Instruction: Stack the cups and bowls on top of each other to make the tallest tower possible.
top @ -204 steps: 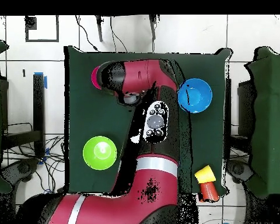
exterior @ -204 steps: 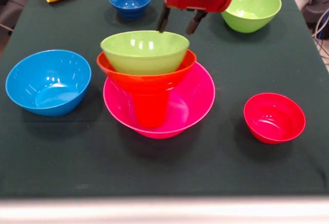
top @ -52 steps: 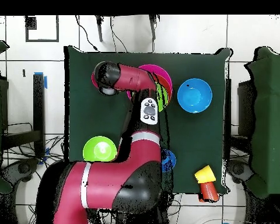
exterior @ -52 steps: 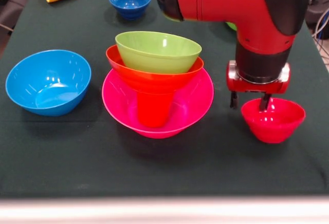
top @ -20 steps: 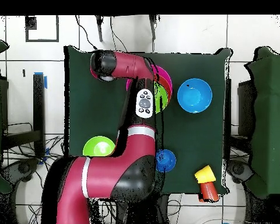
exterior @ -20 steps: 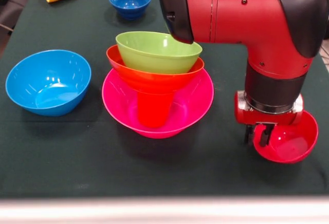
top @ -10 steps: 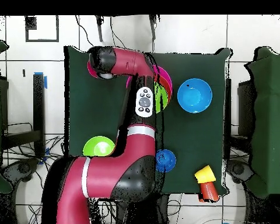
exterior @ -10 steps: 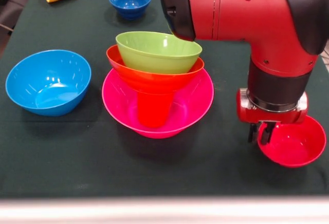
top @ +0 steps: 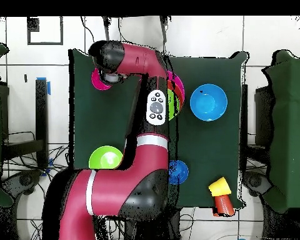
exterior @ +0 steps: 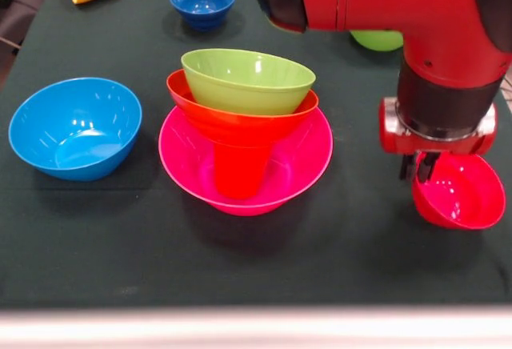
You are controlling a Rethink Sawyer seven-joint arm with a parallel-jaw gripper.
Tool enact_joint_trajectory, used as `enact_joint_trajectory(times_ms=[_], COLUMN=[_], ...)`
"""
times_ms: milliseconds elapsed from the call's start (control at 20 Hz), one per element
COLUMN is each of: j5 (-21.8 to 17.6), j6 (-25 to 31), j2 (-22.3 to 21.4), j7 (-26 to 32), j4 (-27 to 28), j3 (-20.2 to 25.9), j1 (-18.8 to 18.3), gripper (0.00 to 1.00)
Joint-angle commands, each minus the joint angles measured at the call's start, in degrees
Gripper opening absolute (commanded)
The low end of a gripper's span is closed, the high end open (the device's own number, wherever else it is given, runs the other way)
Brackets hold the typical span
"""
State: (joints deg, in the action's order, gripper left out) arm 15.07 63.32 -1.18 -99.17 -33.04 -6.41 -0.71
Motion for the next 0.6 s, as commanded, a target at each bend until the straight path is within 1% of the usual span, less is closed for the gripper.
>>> enact_joint_trajectory(times_ms=[50, 300, 350, 500, 600], j5=[0.2, -0.1, -0.2, -0.3, -0.3], j6=[6.7, 6.1, 5.4, 5.3, 4.2], j2=[-3.5, -4.8, -5.7, -7.0, -9.1], j7=[-3.1, -2.7, -2.4, -2.2, -1.1], j4=[-4.5, -6.8, -8.3, -10.1, -13.6], j3=[4.0, 4.3, 4.4, 4.5, 4.8], j1=[-1.6, -1.7, -1.7, -1.6, -1.7], gripper=[0.0, 0.0, 0.0, 0.0, 0.0])
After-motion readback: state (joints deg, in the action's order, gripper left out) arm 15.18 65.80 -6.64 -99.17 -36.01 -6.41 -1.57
